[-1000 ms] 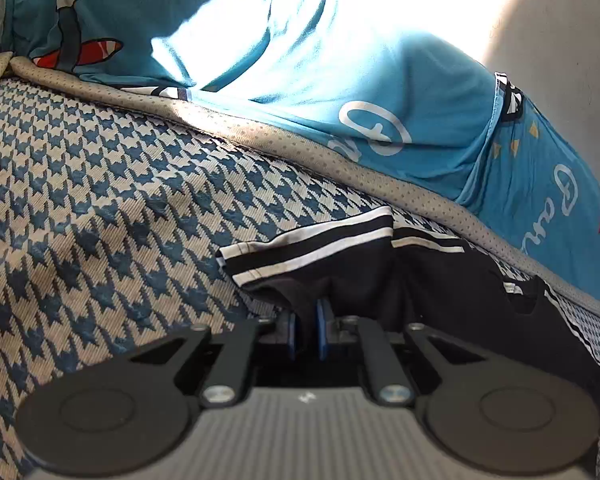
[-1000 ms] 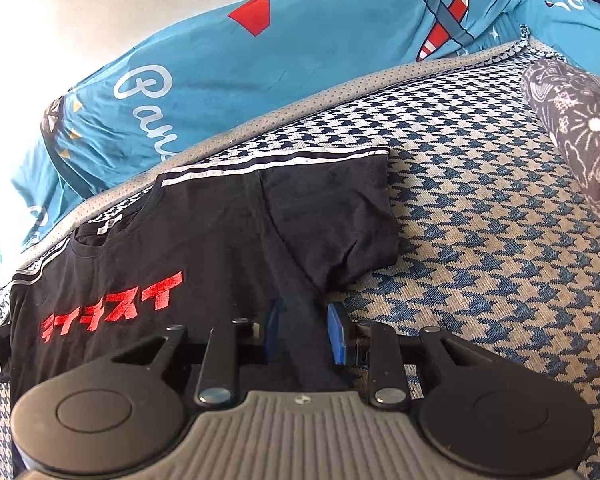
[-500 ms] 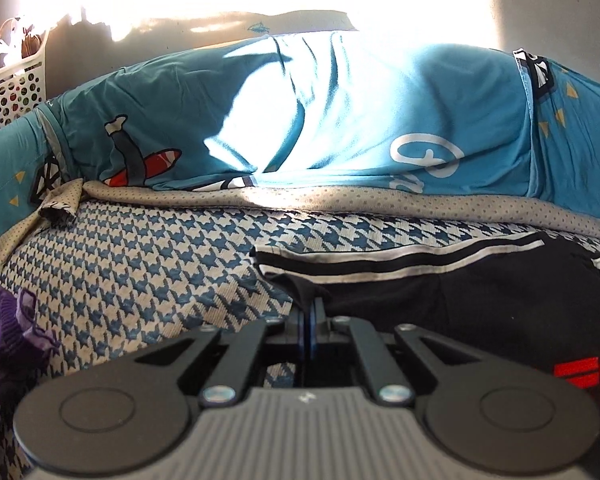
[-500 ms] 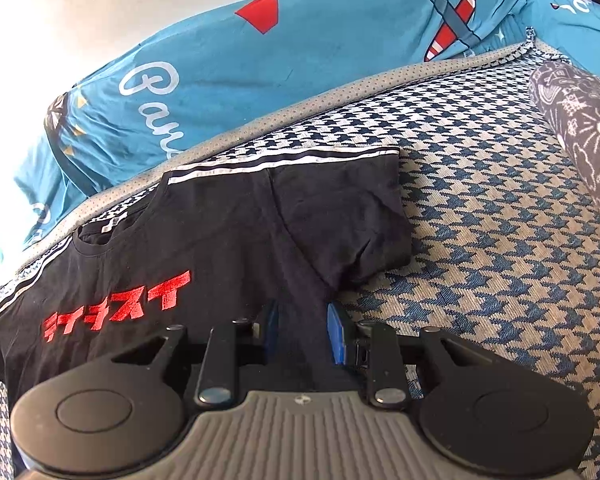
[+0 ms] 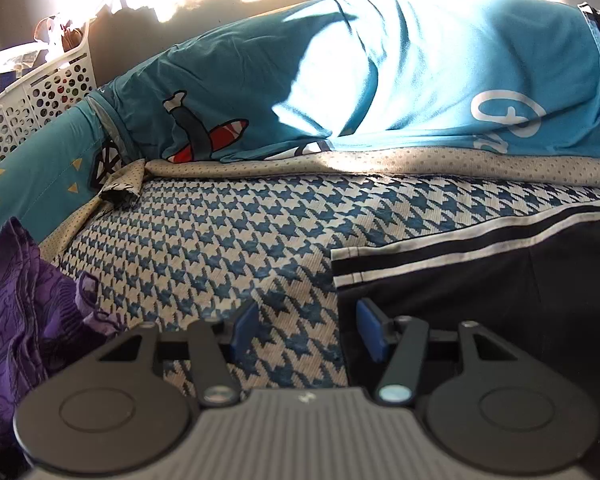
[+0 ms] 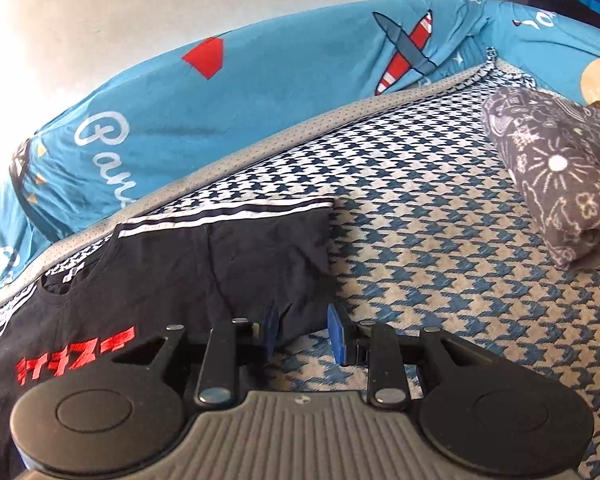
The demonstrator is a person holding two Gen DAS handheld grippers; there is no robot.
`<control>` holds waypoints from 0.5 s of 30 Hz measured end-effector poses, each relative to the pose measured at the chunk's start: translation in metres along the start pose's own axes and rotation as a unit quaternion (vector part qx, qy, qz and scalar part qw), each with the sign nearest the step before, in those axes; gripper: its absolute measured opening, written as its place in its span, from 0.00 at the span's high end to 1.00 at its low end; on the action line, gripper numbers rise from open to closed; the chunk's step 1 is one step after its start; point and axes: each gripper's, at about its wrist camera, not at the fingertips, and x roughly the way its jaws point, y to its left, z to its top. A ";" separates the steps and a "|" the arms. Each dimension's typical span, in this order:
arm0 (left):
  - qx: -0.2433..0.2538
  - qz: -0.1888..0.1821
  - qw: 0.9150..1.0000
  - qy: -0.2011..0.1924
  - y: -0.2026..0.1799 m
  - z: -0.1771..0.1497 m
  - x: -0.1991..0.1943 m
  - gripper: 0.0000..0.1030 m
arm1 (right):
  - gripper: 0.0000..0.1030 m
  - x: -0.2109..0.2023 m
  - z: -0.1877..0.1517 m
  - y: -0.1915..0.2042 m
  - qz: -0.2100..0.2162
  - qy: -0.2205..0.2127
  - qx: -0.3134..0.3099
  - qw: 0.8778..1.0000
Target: Fold clothes
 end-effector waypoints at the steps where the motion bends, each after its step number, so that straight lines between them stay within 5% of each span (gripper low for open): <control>1: -0.010 0.006 1.000 -0.003 0.004 0.002 -0.001 0.43 | 0.74 0.002 0.002 -0.006 -0.003 0.001 0.008 1.000; 3: -0.034 0.009 0.999 -0.011 0.011 0.006 -0.007 0.31 | 0.74 0.006 0.006 -0.017 -0.009 0.003 0.023 1.000; 7: -0.066 -0.020 0.997 -0.031 0.016 0.013 -0.023 0.24 | 0.74 0.016 0.009 -0.026 -0.007 0.014 0.042 0.999; 15: -0.002 -0.119 0.992 -0.049 -0.030 0.003 -0.050 0.13 | 0.72 0.032 0.016 -0.016 0.007 -0.008 0.053 0.999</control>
